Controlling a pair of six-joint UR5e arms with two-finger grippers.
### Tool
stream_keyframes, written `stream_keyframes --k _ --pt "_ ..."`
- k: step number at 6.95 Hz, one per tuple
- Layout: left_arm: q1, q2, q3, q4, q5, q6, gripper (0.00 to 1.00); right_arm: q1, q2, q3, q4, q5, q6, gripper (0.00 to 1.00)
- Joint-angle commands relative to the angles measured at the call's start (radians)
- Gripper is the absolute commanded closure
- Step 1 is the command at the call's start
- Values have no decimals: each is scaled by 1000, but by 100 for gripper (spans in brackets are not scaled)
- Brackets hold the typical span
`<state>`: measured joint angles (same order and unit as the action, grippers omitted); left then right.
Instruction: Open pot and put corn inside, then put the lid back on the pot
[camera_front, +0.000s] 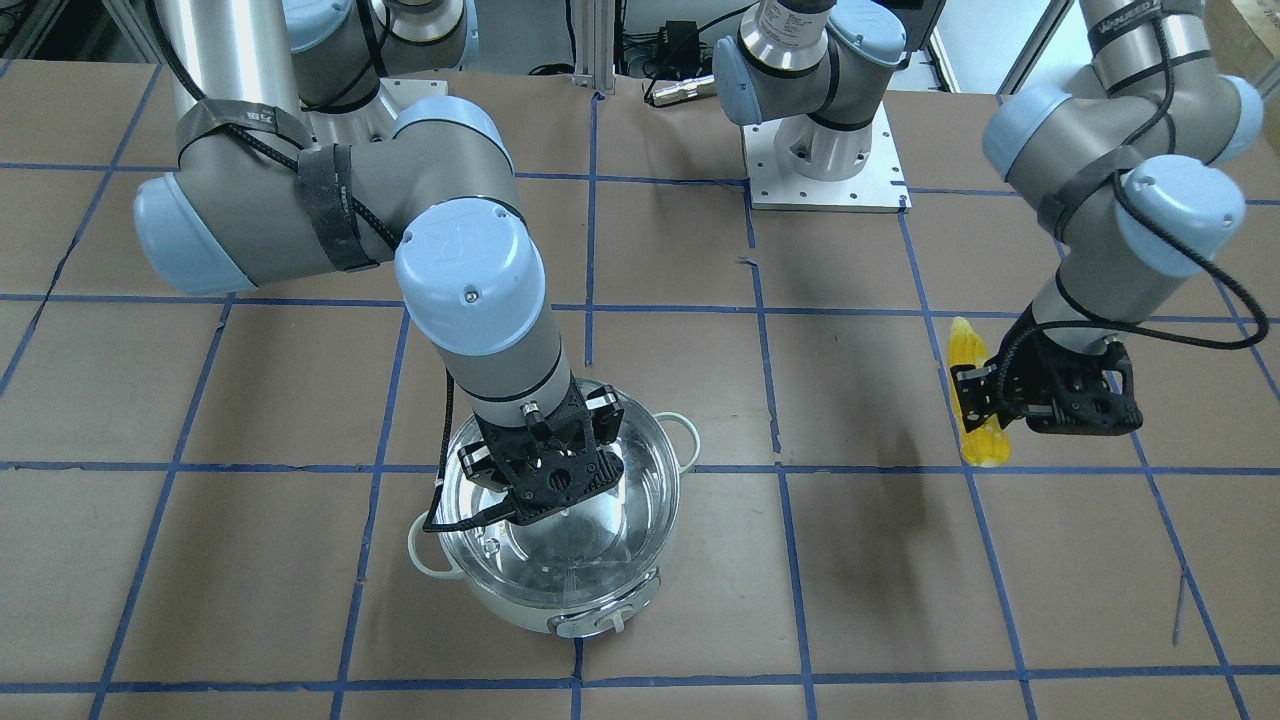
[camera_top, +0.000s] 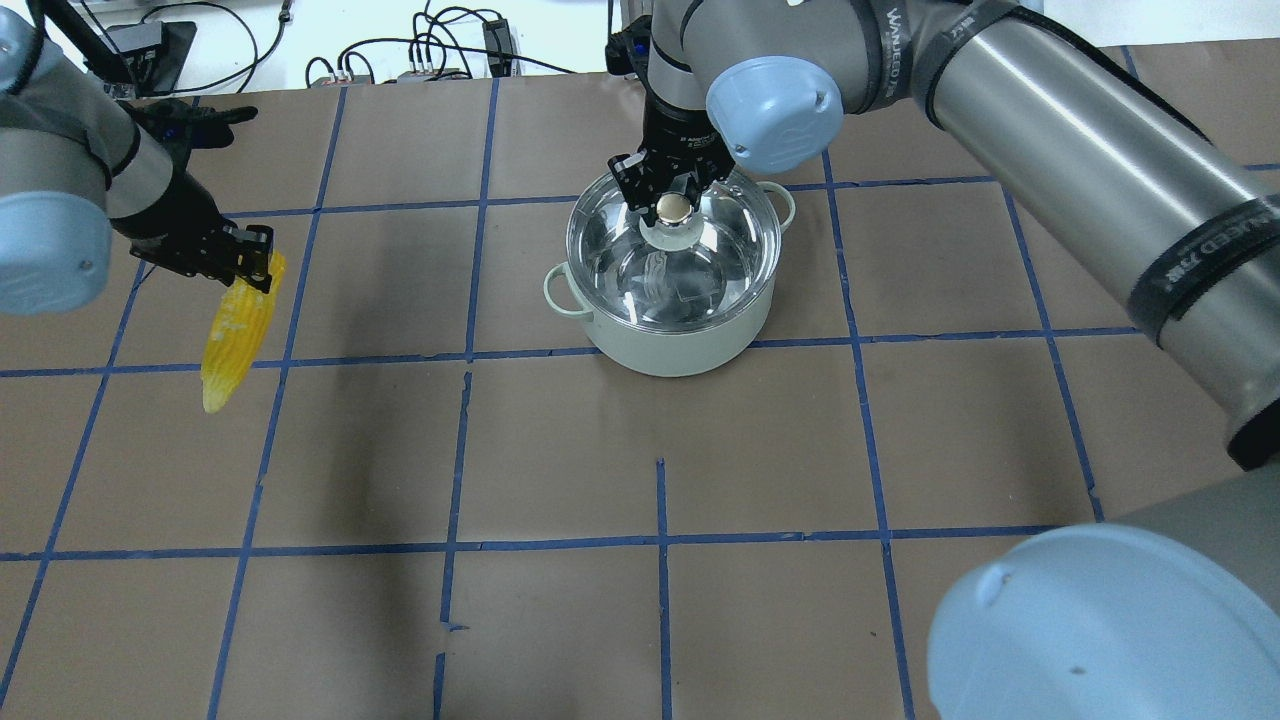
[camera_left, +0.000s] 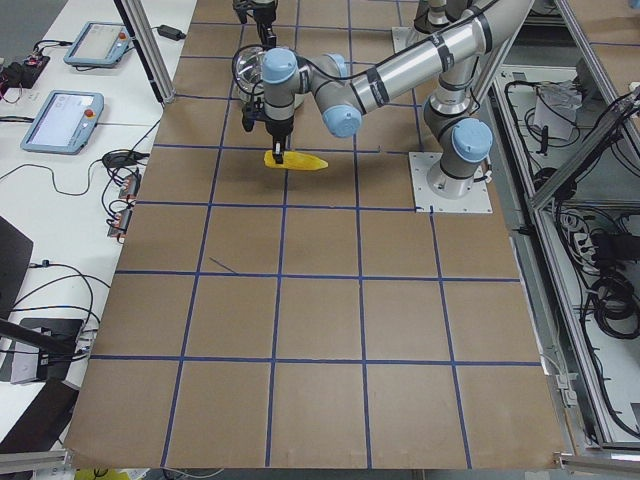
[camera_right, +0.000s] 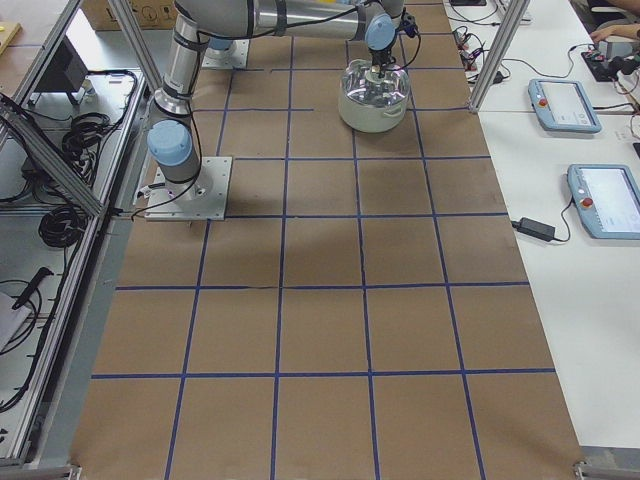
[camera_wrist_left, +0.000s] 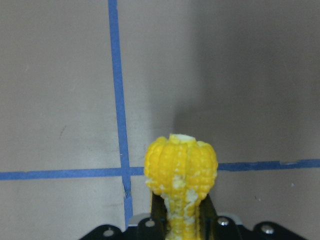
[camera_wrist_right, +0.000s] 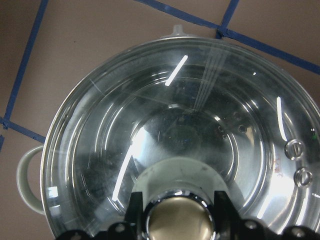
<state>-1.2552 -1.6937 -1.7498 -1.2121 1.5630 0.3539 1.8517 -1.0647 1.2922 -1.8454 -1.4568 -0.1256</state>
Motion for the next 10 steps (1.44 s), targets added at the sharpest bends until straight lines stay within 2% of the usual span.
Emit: stream_keyframes --k 1,3,5,6,7,8,9,10 --pt "-4 22 98 -129 -12 -10 90 0 2 -14 0 0 -6 79" --pt "3 20 96 -129 -32 -10 90 0 -9 -62 21 -8 -34 79" --pt "-7 20 105 -129 -50 -21 90 -37 -21 -164 128 -81 -40 78" --pt "-38 20 105 -132 -101 -124 90 -113 -23 -198 161 -74 -61 78" --pt "-106 25 111 -132 -101 -226 90 -200 -38 -202 172 -71 -127 78" --pt "-187 19 137 -130 -112 -368 90 -310 -69 -205 257 -63 -158 78" --pt "-276 -6 182 -124 -164 -515 90 -400 -96 -208 350 -24 -183 78" --pt "-361 -32 253 -118 -214 -685 90 -473 -125 -208 444 -23 -209 78"
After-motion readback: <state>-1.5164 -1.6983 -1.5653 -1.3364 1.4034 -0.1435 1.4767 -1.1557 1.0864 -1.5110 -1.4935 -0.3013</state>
